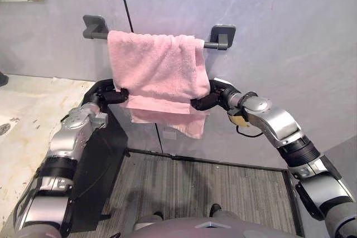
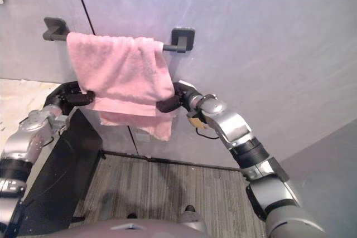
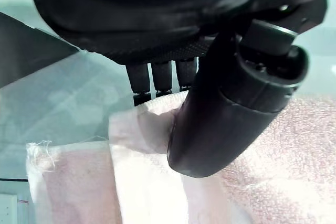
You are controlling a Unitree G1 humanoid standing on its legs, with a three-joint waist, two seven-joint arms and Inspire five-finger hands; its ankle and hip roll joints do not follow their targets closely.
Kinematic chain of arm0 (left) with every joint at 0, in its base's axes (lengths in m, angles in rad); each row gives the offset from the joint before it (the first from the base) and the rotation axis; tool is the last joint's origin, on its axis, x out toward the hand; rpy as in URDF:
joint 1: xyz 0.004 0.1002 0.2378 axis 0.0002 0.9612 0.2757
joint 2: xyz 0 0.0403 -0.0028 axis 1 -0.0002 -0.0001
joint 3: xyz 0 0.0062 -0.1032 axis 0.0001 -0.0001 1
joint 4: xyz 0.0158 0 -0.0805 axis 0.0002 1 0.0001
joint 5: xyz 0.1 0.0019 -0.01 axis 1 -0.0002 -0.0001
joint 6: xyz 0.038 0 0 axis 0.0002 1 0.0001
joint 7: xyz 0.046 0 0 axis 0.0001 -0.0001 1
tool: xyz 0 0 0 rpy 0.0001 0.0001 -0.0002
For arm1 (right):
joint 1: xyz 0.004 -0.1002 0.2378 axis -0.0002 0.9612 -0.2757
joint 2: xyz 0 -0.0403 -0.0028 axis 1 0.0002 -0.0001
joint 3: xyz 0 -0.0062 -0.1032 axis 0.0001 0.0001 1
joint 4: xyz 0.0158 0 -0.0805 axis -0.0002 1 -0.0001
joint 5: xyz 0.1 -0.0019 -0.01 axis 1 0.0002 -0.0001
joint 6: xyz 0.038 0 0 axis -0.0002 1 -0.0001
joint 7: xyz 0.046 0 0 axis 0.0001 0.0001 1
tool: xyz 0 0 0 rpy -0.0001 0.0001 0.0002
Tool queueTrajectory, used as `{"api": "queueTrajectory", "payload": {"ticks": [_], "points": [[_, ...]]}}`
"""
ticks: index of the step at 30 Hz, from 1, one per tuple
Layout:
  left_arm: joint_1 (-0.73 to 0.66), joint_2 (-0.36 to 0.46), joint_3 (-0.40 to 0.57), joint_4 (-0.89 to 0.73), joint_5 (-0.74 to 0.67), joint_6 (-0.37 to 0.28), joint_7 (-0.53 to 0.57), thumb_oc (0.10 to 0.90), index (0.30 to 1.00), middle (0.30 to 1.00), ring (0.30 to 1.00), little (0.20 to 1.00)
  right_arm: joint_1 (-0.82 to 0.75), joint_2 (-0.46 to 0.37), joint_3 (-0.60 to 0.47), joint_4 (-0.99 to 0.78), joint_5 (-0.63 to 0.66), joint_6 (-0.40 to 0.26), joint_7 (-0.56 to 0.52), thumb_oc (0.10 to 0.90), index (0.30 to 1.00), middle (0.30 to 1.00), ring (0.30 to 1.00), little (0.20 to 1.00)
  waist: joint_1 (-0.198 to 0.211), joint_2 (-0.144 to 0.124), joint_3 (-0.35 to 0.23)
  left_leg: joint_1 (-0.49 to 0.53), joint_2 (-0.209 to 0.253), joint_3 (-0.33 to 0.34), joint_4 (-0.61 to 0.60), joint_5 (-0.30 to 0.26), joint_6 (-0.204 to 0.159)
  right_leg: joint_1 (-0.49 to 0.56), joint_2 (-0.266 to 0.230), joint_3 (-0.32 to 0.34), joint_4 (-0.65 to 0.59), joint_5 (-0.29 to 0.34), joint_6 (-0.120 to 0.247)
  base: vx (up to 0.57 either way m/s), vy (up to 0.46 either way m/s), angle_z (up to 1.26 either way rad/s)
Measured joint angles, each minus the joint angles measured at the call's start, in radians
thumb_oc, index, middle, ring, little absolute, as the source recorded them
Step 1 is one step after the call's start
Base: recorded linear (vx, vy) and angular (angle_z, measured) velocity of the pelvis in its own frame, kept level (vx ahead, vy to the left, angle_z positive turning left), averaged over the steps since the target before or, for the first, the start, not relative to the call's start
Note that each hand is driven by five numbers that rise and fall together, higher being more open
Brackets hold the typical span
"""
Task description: Organize the bathroom.
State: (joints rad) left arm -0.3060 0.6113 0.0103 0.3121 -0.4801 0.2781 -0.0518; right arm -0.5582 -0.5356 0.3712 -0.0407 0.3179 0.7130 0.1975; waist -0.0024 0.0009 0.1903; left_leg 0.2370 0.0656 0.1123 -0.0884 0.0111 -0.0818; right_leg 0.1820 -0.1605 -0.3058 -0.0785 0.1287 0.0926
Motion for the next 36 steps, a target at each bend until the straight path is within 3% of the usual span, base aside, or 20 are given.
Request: {"api": "queueTrajectory", "payload": {"ticks": [6, 26, 27, 28, 29, 30, 35, 36], "points": [[0.041, -0.009, 0.023, -0.072, 0.003, 0.032, 0.013, 0.400, 0.300, 0.300, 0.300, 0.300, 0.026, 0.000, -0.031, -0.031, 0.000, 0.009, 0.003, 0.400, 0.300, 0.300, 0.300, 0.300, 0.024, -0.002, -0.002, 0.000, 0.000, 0.003, 0.000, -0.011, 0.000, 0.002, -0.001, 0.000, 0.000, 0.000, 0.000, 0.00, 0.000, 0.00], [0.047, -0.035, 0.023, -0.099, 0.001, 0.099, 0.037, 0.400, 0.300, 0.300, 0.300, 0.300, 0.084, 0.002, -0.042, -0.041, -0.040, 0.022, -0.010, 0.400, 0.300, 0.300, 0.300, 0.300, 0.024, 0.001, -0.008, 0.016, 0.000, 0.016, 0.000, -0.006, 0.002, 0.015, -0.003, 0.000, 0.000, -0.001, 0.001, 0.00, 0.000, 0.00], [0.047, -0.037, 0.023, -0.103, 0.001, 0.102, 0.039, 0.400, 0.300, 0.300, 0.300, 0.300, 0.084, 0.002, -0.042, -0.041, -0.040, 0.025, -0.011, 0.430, 0.345, 0.345, 0.345, 0.345, 0.024, 0.001, -0.008, 0.016, 0.000, 0.017, 0.000, -0.005, 0.001, 0.015, -0.003, 0.000, 0.000, -0.001, 0.001, 0.00, 0.000, 0.00], [0.049, -0.039, 0.023, -0.111, 0.001, 0.108, 0.042, 0.400, 0.300, 0.300, 0.300, 0.300, 0.084, 0.002, -0.045, -0.041, -0.041, 0.030, -0.011, 0.430, 0.345, 0.345, 0.345, 0.345, 0.024, 0.001, -0.008, 0.016, 0.000, 0.017, 0.000, -0.005, 0.001, 0.015, -0.003, 0.000, 0.000, -0.001, 0.001, 0.00, 0.000, 0.00], [0.052, -0.040, 0.023, -0.119, 0.001, 0.115, 0.044, 0.400, 0.300, 0.300, 0.300, 0.300, 0.085, 0.002, -0.046, -0.041, -0.044, 0.034, -0.012, 0.635, 0.653, 0.653, 0.653, 0.653, 0.024, 0.001, -0.008, 0.016, 0.000, 0.017, 0.000, -0.005, 0.001, 0.015, -0.003, 0.000, 0.000, -0.001, 0.001, 0.00, 0.000, 0.00], [0.062, -0.043, 0.025, -0.130, 0.001, 0.117, 0.045, 0.400, 0.300, 0.300, 0.300, 0.300, 0.089, 0.002, -0.047, -0.041, -0.063, 0.041, -0.013, 0.800, 0.900, 0.900, 0.900, 0.900, 0.024, 0.001, -0.008, 0.016, 0.000, 0.017, 0.000, -0.004, 0.001, 0.015, -0.003, 0.000, 0.000, -0.001, 0.001, 0.00, 0.000, 0.00], [0.091, -0.056, 0.054, -0.147, 0.005, 0.118, 0.047, 0.400, 0.300, 0.300, 0.300, 0.300, 0.139, 0.002, -0.061, -0.035, -0.103, 0.058, -0.031, 0.800, 0.900, 0.900, 0.900, 0.900, 0.022, 0.002, -0.011, 0.018, 0.000, 0.020, 0.000, -0.005, 0.001, 0.015, -0.003, 0.003, 0.000, -0.001, 0.001, 0.00, 0.000, 0.00], [0.092, -0.056, 0.062, -0.147, 0.012, 0.119, 0.047, 0.460, 0.389, 0.389, 0.389, 0.389, 0.154, 0.002, -0.069, -0.035, -0.117, 0.066, -0.033, 0.800, 0.900, 0.900, 0.900, 0.900, 0.022, 0.003, -0.012, 0.018, 0.000, 0.020, 0.000, -0.005, 0.001, 0.015, -0.003, 0.003, 0.000, -0.001, 0.001, 0.00, 0.000, 0.00]]}}
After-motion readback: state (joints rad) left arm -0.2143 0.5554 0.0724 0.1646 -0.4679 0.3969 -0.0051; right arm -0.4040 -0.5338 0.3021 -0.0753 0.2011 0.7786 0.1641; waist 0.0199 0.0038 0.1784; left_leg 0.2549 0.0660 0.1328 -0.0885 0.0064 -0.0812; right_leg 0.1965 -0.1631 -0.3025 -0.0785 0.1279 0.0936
